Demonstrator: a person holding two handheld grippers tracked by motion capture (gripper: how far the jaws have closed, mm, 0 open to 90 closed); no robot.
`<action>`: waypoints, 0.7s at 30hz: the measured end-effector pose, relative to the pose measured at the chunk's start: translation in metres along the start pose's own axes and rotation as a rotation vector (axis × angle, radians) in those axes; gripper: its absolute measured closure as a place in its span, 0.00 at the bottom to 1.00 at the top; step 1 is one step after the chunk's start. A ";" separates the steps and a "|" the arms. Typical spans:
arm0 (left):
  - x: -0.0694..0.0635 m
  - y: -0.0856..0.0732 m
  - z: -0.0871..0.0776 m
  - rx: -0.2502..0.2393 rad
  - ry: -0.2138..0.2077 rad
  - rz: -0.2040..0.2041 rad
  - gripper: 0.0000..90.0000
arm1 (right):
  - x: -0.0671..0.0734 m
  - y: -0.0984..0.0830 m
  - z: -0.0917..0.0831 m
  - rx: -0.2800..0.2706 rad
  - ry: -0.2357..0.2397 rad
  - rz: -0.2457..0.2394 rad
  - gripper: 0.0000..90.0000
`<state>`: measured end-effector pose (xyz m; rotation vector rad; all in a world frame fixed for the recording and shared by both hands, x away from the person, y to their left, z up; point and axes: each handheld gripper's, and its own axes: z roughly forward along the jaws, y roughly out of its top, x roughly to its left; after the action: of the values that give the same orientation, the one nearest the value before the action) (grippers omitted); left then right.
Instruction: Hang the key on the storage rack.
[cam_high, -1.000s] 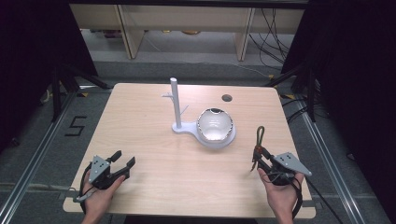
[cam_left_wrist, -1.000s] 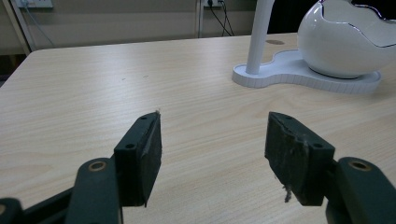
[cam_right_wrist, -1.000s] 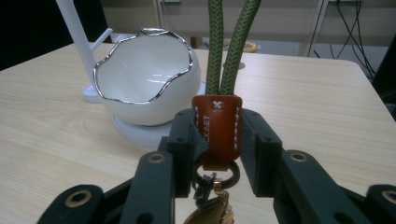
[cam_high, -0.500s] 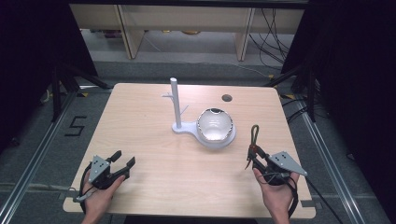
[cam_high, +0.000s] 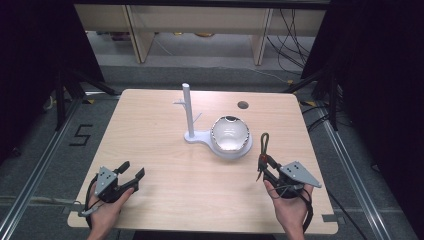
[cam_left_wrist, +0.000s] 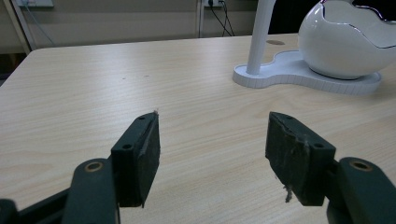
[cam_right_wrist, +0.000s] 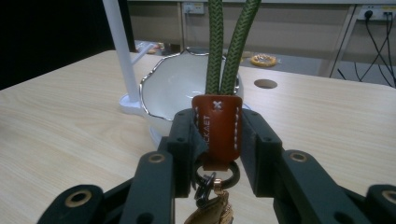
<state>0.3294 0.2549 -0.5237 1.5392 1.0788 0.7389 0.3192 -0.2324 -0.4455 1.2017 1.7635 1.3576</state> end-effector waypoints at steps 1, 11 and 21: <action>0.000 0.000 0.000 0.001 0.000 0.001 0.39 | 0.002 0.000 0.001 -0.003 -0.006 0.001 0.76; 0.000 0.000 0.000 0.001 -0.001 0.002 0.39 | 0.015 0.002 0.010 -0.002 0.046 -0.033 0.76; 0.000 0.000 0.000 0.000 0.001 -0.002 0.39 | 0.027 0.004 0.015 -0.012 0.069 -0.046 0.76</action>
<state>0.3294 0.2549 -0.5237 1.5376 1.0806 0.7382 0.3222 -0.2012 -0.4441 1.1132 1.8177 1.3960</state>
